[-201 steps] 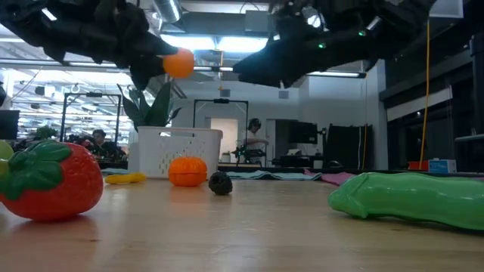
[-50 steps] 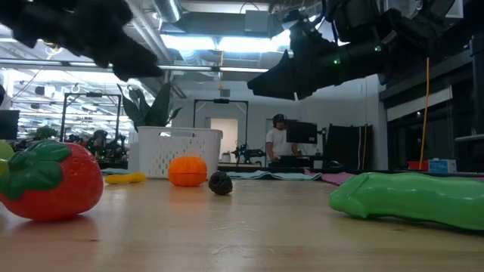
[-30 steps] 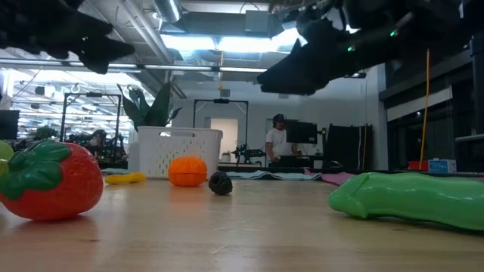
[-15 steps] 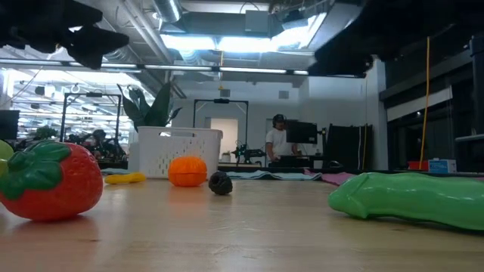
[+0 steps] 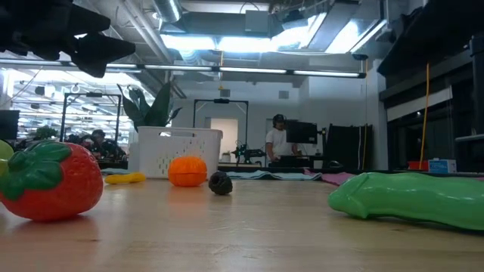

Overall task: Pick and placing Produce into tupperware
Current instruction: Put the green pea into the white basket

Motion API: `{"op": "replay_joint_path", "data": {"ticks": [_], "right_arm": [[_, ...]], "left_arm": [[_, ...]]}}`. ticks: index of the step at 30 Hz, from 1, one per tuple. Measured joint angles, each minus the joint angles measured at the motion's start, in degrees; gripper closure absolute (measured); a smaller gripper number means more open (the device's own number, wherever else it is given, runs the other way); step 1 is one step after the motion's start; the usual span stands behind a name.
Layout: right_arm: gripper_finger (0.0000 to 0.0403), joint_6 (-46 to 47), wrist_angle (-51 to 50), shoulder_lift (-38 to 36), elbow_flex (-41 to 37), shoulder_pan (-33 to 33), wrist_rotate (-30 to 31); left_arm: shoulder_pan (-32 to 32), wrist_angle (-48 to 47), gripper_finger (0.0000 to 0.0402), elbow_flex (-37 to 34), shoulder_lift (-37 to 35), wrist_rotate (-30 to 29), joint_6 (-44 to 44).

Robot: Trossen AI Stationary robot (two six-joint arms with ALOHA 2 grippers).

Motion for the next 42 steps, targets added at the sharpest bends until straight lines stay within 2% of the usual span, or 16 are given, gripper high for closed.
{"op": "replay_joint_path", "data": {"ticks": [8,17,28,42], "right_arm": [[0.0128,10.6,-13.5,12.1,13.0,2.8,0.1],[0.0128,20.3,-18.1,23.7,25.0,5.4,-0.4],[0.0128,19.4,-18.2,29.0,25.5,6.1,-1.5],[0.0128,19.3,-17.3,29.4,25.5,6.1,-1.6]], "left_arm": [[0.0,-0.4,0.0147,0.0,0.0,0.0,-1.0],[0.0,-0.5,0.0147,0.0,0.0,0.1,-1.1],[0.0,-0.6,0.0147,0.0,0.0,0.1,-1.1],[0.0,-0.6,0.0147,0.0,0.0,0.1,-1.1]]}}
